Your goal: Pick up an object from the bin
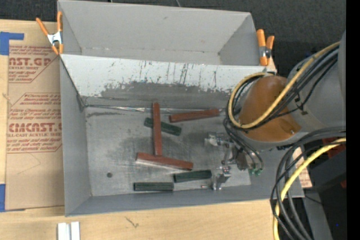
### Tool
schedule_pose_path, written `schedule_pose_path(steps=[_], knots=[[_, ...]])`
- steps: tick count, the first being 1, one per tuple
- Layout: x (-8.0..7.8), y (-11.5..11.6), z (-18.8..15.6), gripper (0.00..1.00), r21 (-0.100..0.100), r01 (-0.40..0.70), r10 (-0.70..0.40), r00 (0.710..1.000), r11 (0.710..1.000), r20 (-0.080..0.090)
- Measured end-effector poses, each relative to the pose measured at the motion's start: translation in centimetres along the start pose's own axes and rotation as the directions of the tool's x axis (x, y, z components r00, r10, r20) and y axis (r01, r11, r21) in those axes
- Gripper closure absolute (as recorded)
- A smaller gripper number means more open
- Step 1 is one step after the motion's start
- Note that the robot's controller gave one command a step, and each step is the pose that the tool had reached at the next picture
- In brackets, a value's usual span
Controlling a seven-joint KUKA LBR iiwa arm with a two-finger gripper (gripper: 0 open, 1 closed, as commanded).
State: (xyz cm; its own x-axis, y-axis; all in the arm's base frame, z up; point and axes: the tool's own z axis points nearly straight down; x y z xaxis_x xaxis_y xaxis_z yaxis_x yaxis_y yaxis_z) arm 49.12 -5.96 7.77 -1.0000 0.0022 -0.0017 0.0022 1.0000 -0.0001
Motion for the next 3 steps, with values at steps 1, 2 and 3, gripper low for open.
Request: schedule_pose_path(steps=[1,2,3], knots=[[-1.8,5.2,0.6,1.0,-0.001,-0.025,0.025,1.0,1.0,-0.012],[-1.8,5.2,0.6,1.0,-0.001,-0.025,0.025,1.0,1.0,-0.011],[-1.3,6.0,-9.9,0.0,-0.001,-0.007,0.007,1.0,1.0,-0.006]])
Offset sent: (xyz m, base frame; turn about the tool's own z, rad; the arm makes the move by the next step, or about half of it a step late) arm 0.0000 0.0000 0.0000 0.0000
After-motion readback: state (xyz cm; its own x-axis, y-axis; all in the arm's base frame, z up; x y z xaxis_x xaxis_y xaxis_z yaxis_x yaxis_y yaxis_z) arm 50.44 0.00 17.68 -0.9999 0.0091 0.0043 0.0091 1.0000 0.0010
